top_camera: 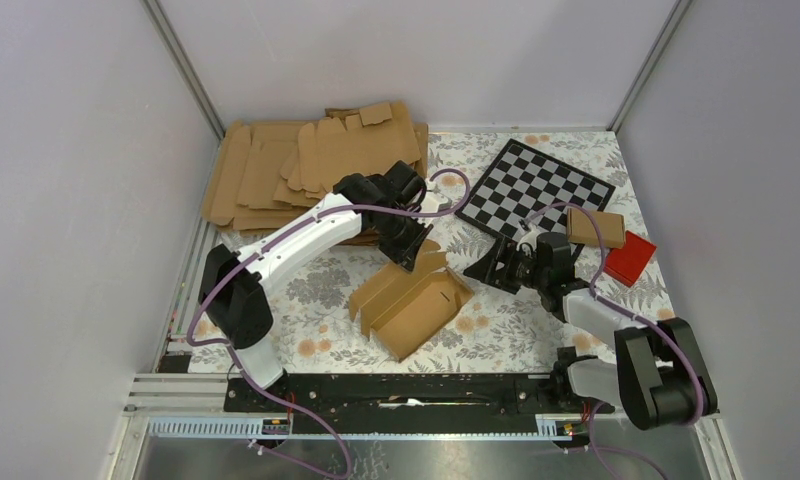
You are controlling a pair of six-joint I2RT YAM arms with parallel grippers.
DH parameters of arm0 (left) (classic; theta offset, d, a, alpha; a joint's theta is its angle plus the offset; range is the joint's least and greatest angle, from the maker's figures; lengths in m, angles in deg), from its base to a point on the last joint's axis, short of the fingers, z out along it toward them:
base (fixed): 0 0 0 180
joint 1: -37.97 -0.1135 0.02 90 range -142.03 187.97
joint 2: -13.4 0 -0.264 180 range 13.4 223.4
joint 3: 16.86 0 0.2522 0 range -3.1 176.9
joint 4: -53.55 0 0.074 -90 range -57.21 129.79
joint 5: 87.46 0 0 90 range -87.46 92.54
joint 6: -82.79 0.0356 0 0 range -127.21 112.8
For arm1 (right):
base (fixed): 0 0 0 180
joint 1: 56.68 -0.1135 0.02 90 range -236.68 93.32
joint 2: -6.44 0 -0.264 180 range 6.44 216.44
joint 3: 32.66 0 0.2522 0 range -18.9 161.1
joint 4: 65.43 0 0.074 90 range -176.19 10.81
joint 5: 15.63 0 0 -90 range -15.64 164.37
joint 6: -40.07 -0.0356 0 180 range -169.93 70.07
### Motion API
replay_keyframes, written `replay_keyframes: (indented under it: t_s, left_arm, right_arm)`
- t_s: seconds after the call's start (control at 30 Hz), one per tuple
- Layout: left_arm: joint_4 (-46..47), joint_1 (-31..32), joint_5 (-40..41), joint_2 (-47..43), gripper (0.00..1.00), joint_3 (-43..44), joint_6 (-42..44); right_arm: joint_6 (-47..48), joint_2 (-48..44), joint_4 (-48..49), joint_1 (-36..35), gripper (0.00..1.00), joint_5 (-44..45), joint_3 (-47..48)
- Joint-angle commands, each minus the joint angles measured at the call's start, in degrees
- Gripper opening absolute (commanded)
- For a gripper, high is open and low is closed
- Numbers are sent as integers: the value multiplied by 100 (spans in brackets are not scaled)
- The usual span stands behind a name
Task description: Fold the paper box
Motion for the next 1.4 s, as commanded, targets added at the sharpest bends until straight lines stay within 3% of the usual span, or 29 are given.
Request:
replay_keyframes:
  t_s: [0.0,0.17,0.37,0.5,0.67,0.77,0.83,1.0,1.07,1.37]
  left_arm:
    - [148,27,-345,-386,0,-40,202]
    - [150,28,-454,-428,0,-21,202]
    - [154,32,-471,-480,0,-29,202]
    - [149,36,-437,-433,0,13,202]
    - [154,39,-458,-324,0,-3,170]
    - [149,35,-429,-311,0,1,149]
    - [150,34,-406,-337,0,-5,149]
    - [215,36,-448,-346,0,-38,133]
    - [224,34,-453,-321,0,-45,132]
    - [294,33,-469,-242,0,-65,123]
  right_arm:
    - [-13,386,630,198,76,-298,72]
    - [-692,951,1791,205,66,-1220,-106]
    - [-2160,1985,4048,205,50,-2219,-372]
    - [-2939,2506,5398,192,46,-2531,-585]
    - [-2925,2646,5600,73,46,-2531,-716]
    - [-2749,2524,5322,-76,46,-2447,-688]
    - [-2304,2274,4627,-215,46,-2307,-622]
    - [-84,1118,1155,-736,47,-1110,-42]
    - [490,714,263,-918,47,-516,200]
    - [1246,560,-698,-1376,48,297,521]
